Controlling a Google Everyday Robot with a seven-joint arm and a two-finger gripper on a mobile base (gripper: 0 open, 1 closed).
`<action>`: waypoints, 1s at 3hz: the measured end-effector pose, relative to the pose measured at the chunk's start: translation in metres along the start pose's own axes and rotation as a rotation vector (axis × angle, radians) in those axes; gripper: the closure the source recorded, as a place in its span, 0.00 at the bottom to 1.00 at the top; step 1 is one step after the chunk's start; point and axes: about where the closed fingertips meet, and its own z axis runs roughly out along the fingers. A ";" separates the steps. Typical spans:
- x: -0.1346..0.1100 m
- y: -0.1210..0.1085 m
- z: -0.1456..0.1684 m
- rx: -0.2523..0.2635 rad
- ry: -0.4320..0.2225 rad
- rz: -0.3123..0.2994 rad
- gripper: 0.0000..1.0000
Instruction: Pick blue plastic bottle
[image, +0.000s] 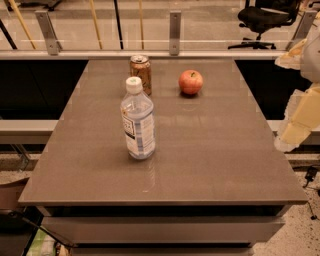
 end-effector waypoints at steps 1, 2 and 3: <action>-0.001 0.000 0.005 -0.010 -0.099 0.063 0.00; -0.005 0.003 0.015 -0.027 -0.214 0.124 0.00; -0.019 0.010 0.029 -0.054 -0.338 0.142 0.00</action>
Offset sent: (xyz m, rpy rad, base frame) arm 0.0079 0.0158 -0.0256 0.4338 -0.0131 -0.0728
